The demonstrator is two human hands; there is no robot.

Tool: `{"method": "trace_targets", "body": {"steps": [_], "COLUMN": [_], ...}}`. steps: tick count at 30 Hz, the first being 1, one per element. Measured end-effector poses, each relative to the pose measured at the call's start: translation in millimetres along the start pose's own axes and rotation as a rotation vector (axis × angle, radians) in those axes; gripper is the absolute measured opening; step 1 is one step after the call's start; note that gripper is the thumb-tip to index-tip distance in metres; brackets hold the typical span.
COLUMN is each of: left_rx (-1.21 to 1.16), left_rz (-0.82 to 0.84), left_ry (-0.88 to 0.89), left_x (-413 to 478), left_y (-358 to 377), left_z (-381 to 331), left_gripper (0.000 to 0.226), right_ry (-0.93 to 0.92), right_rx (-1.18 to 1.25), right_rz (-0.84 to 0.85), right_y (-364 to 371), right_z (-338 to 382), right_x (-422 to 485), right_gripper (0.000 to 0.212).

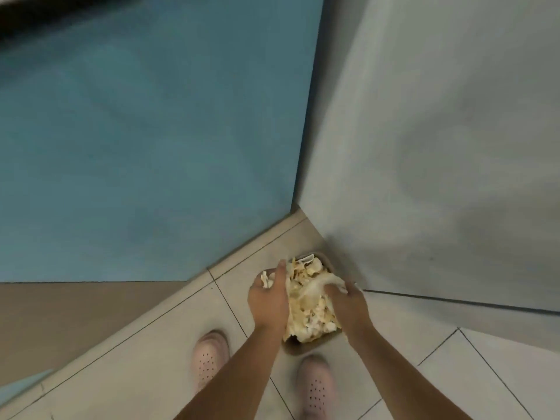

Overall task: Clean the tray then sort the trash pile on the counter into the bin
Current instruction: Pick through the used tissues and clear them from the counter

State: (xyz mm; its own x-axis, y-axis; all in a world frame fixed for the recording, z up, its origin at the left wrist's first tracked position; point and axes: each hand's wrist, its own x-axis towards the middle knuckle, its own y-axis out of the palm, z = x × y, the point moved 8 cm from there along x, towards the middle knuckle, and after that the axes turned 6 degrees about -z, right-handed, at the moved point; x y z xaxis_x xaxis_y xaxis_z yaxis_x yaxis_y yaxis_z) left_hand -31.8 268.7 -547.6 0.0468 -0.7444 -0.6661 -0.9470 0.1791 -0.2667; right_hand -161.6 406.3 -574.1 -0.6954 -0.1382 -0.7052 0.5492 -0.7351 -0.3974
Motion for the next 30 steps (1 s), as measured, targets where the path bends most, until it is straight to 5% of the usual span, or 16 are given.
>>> {"method": "trace_targets", "body": {"steps": [3, 6, 10, 14, 19, 23, 30], "left_rx": [0.113, 0.518, 1.003, 1.210, 1.352, 1.464, 1.676], "left_rz": [0.043, 0.221, 0.514, 0.484, 0.535, 0.583, 0.646], "left_ry": [0.284, 0.675, 0.917, 1.156, 1.050, 0.808, 0.762], "left_x": [35.5, 54.7, 57.7, 43.2, 34.5, 43.7, 67.3], "left_y": [29.6, 59.6, 65.7, 49.3, 44.4, 64.0, 86.9], "left_z": [28.7, 62.8, 120.6, 128.1, 162.0, 177.6, 192.9], "left_gripper": [0.028, 0.052, 0.062, 0.056, 0.067, 0.078, 0.074], "right_ry": [-0.138, -0.311, -0.675, -0.897, -0.755, -0.658, -0.496], "right_rx": [-0.235, -0.353, -0.579, -0.800, -1.051, -1.179, -1.300], "right_rz": [-0.030, -0.024, -0.045, -0.036, 0.097, 0.196, 0.254], "right_y": [24.9, 46.0, 58.6, 57.2, 69.3, 83.1, 100.1], "right_z": [-24.7, -42.8, -52.4, -68.6, -102.8, -114.2, -128.8], "right_x": [45.8, 68.9, 58.2, 39.7, 52.4, 77.1, 105.6], "right_gripper": [0.053, 0.080, 0.066, 0.070, 0.099, 0.072, 0.061]}}
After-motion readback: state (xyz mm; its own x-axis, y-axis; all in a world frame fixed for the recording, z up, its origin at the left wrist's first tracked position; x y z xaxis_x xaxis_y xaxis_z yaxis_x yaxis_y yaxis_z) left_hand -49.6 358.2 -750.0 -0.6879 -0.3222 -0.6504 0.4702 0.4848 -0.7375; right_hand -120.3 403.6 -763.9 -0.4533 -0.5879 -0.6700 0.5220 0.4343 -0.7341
